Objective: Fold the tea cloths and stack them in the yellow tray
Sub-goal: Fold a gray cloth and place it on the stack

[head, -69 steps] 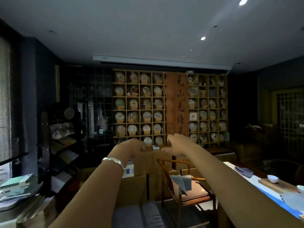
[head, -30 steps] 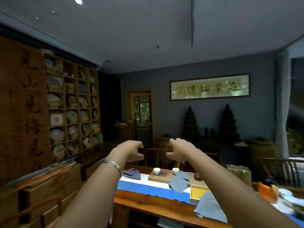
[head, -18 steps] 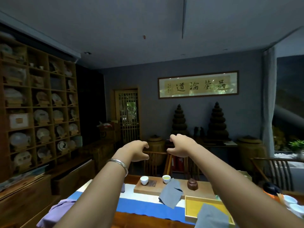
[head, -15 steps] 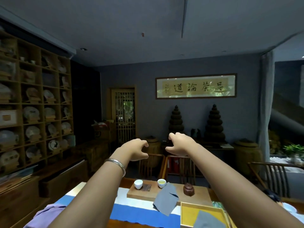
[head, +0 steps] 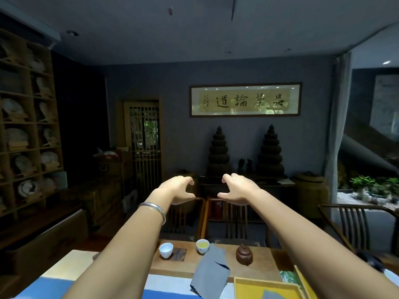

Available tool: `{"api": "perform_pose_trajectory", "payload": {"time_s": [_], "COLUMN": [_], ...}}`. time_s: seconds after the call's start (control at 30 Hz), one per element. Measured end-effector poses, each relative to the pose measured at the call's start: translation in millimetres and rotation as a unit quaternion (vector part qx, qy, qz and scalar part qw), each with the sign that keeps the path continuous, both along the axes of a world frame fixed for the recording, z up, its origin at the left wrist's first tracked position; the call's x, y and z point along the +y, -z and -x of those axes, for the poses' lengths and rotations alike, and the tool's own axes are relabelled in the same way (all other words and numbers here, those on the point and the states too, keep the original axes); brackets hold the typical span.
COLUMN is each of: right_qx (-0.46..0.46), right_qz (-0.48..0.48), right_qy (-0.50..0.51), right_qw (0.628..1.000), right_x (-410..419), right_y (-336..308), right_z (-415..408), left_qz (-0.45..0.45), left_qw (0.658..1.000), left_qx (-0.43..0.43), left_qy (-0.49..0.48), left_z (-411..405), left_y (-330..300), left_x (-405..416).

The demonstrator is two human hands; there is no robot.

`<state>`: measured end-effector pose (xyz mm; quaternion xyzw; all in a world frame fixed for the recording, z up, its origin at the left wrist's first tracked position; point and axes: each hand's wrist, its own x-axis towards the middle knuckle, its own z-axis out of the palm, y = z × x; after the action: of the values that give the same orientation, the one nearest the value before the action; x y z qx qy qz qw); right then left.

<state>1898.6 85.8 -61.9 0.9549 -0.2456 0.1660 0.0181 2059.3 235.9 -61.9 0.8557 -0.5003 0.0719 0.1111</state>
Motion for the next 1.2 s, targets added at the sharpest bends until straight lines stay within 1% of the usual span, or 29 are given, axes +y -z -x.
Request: {"api": "perform_pose_trajectory", "payload": {"time_s": [0.1, 0.2, 0.3, 0.4, 0.5, 0.57, 0.67, 0.83, 1.0, 1.1, 1.2], "right_qx": [0.0, 0.012, 0.013, -0.007, -0.041, -0.045, -0.012, 0.03, 0.094, 0.137, 0.174], "right_qz": [-0.004, -0.01, -0.019, -0.021, -0.026, -0.042, -0.065, -0.113, -0.176, -0.19, -0.22], "right_qy": [0.012, 0.024, 0.044, 0.052, 0.048, 0.037, 0.035, 0.048, 0.062, 0.065, 0.061], "right_qw": [1.0, 1.0, 0.999, 0.998, 0.998, 0.997, 0.997, 0.992, 0.978, 0.97, 0.958], "right_x": [-30.2, -61.5, -99.3, -132.4, -153.8, -164.1, -182.7, -213.7, -237.0, -244.4, -245.7], "right_y": [9.0, 16.2, 9.8, 2.0, 16.5, 39.3, 80.5, 152.6, 245.4, 303.7, 355.9], "right_z": [-33.4, -69.5, -113.4, -154.9, -189.0, -205.0, -220.9, -230.5, -234.8, -235.3, -233.8], "left_qz": [0.006, -0.013, -0.033, -0.025, -0.017, -0.032, -0.068, -0.076, -0.159, -0.186, -0.233], "left_qw": [1.0, 0.999, 0.998, 0.997, 0.996, 0.994, 0.988, 0.982, 0.968, 0.962, 0.946], "left_qx": [0.001, 0.003, 0.014, 0.016, 0.019, 0.031, 0.046, 0.071, 0.106, 0.124, 0.15], "left_qy": [0.018, 0.034, 0.049, 0.068, 0.085, 0.104, 0.131, 0.156, 0.163, 0.156, 0.169], "left_z": [-35.6, -73.3, -121.2, -165.4, -201.8, -218.9, -236.7, -253.8, -262.6, -260.5, -250.6], "left_y": [8.4, 26.5, 34.2, 31.9, 40.6, 57.7, 91.8, 156.0, 249.7, 308.8, 364.5], "left_x": [-35.8, -70.2, -108.1, -143.6, -174.1, -190.8, -214.2, -243.0, -259.7, -265.1, -260.7]}}
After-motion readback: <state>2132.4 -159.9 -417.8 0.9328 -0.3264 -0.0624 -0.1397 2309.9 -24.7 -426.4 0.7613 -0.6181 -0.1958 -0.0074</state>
